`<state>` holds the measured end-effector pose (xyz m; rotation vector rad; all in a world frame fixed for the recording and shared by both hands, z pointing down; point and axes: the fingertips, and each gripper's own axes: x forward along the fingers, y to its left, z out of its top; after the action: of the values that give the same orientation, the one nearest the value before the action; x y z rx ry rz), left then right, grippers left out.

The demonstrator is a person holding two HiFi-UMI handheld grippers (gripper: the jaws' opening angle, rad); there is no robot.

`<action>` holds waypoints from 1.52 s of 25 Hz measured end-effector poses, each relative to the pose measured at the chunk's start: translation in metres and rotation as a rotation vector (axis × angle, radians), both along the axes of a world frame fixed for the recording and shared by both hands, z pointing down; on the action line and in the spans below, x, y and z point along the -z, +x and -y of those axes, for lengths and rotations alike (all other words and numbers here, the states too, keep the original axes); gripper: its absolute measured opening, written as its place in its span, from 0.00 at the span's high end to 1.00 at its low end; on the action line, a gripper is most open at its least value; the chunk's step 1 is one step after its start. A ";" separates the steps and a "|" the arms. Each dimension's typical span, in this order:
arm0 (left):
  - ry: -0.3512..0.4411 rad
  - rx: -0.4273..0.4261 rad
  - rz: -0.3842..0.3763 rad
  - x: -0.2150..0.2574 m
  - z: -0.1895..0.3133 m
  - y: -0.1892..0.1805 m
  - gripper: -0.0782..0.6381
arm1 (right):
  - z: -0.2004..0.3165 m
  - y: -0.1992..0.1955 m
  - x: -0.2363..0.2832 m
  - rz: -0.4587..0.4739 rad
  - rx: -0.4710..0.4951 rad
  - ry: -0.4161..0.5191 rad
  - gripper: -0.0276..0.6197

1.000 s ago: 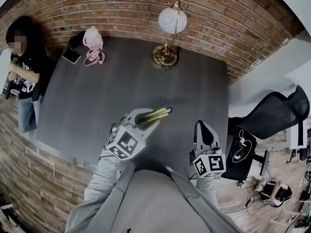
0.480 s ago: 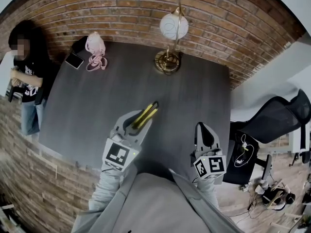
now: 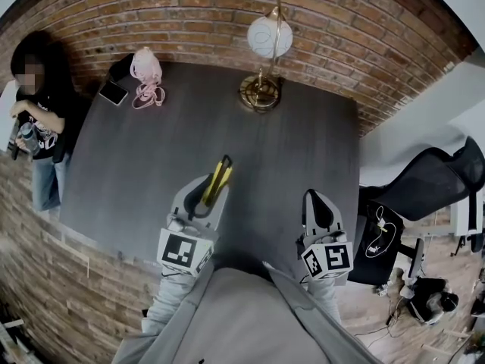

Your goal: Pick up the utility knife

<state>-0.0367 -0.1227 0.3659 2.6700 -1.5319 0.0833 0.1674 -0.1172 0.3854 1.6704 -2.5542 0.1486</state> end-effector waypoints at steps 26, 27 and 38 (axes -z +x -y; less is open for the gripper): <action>-0.025 0.028 -0.025 -0.007 -0.008 -0.016 0.72 | -0.015 0.007 0.004 -0.024 -0.041 0.013 0.93; -0.024 0.026 -0.023 -0.006 -0.008 -0.015 0.72 | -0.016 0.008 0.005 -0.023 -0.045 0.014 0.93; -0.029 0.023 -0.027 -0.005 -0.009 -0.017 0.72 | -0.018 0.006 0.005 -0.019 -0.049 0.015 0.93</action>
<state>-0.0540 -0.1140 0.3711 2.6199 -1.5410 0.0678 0.1730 -0.0988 0.3801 1.7321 -2.5074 0.1165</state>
